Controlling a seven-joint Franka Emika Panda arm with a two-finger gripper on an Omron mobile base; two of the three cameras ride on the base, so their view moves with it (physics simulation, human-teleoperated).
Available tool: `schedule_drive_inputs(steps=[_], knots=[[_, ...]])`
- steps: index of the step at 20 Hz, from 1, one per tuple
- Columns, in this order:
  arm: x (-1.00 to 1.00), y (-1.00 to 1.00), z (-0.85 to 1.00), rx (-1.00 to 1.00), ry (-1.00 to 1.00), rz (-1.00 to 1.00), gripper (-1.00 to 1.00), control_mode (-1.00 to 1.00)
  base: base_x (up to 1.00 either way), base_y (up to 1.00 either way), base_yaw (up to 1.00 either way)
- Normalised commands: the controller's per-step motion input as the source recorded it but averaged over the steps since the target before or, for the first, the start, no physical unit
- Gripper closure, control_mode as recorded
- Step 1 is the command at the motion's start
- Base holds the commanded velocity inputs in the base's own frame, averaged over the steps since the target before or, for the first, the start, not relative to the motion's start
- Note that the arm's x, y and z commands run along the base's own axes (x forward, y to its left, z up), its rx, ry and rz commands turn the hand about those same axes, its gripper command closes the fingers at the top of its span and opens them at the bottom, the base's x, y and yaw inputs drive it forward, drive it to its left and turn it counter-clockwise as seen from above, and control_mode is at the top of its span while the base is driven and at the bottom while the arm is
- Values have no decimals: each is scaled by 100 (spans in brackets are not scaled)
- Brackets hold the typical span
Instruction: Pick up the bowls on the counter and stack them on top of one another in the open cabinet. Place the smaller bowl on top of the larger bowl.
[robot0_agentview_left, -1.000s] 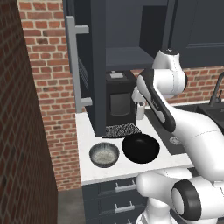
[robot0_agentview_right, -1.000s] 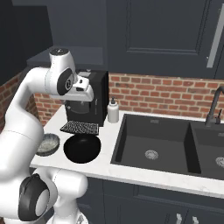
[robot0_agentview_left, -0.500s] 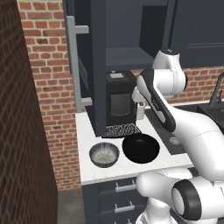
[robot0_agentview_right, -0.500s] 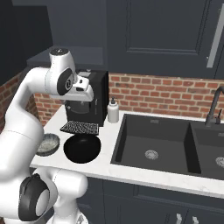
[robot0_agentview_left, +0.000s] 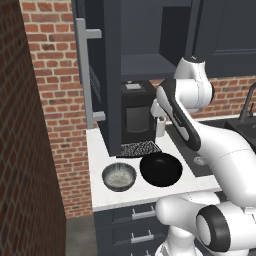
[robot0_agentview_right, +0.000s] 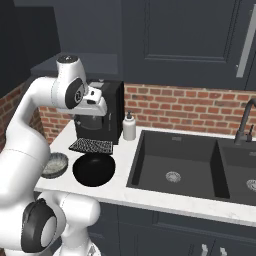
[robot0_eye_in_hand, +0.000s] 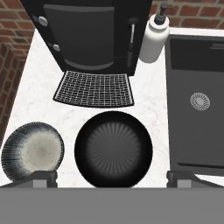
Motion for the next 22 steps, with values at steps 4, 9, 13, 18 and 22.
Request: schedule_drive_inputs(steps=[4,9,13,18,22], knots=[[0,0,0,0,0,0,-100,-100,0,0,0],[0,0,0,0,0,0,-100,-100,0,0,0],[0,0,0,0,0,0,-100,-100,0,0,0],[-1,5,-2,-1,0,0,-100,-100,0,0,0],[-28,58,-36,4,1,0,-100,-100,0,0,0]])
